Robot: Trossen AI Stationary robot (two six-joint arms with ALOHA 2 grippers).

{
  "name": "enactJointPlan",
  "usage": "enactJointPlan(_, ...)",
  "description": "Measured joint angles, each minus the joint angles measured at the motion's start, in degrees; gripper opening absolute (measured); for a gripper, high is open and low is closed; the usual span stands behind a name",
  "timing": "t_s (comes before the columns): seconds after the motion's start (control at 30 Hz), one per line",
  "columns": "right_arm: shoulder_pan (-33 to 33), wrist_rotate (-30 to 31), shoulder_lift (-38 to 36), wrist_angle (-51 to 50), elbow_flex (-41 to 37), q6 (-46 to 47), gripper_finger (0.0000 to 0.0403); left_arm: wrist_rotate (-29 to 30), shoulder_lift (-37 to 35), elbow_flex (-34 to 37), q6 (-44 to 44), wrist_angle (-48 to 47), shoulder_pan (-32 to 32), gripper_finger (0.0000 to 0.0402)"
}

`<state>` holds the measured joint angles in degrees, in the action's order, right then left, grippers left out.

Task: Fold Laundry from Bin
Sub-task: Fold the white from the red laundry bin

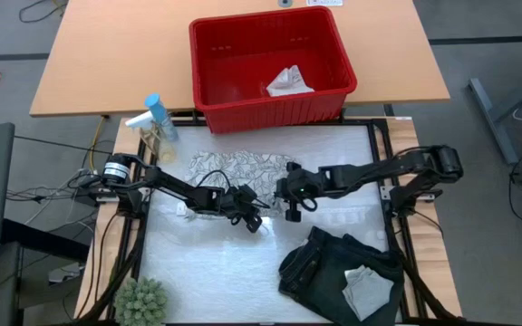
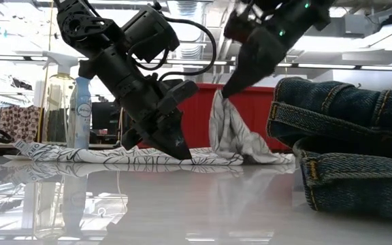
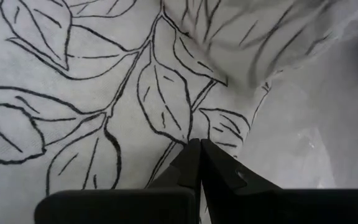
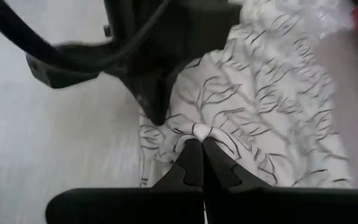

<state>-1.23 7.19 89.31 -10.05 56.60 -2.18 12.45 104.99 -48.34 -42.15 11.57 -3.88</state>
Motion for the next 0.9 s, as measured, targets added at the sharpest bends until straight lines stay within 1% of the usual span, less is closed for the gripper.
enactJointPlan(0.07,0.2,-1.2,2.0,0.9,0.0,-1.3,0.0014,0.0,0.0,0.0,0.6,0.2,0.0,0.0)
enactJointPlan(0.2,0.2,-1.1,5.6,1.9,0.9,-2.8,0.0018,-0.3,0.0,0.0,0.8,0.6,0.0,0.0)
enactJointPlan(0.3,0.3,-1.1,7.5,3.0,2.4,-2.9,0.003,-0.4,0.0,0.0,0.8,1.1,0.0,0.0)
enactJointPlan(0.43,0.6,-1.1,9.1,2.2,4.8,-3.3,0.0052,-0.2,0.0,0.0,0.9,1.5,0.0,0.0)
enactJointPlan(0.57,0.6,-1.2,8.9,-0.7,7.8,-4.3,0.0085,-0.6,0.0,0.0,0.9,2.1,0.0,0.0)
enactJointPlan(0.7,0.7,-3.6,8.8,-5.2,10.3,-5.4,0.0129,-2.9,0.0,0.0,0.6,2.5,0.0,0.0)
enactJointPlan(0.8,0.8,-4.1,8.7,-7.7,10.8,-3.9,0.016,-4.4,0.0,0.0,0.4,2.6,0.0,0.0)
enactJointPlan(0.9,1.2,-4.9,8.6,-12.5,10.8,-1.1,0.0178,-4.7,0.0,0.0,0.6,2.7,-0.1,0.0)
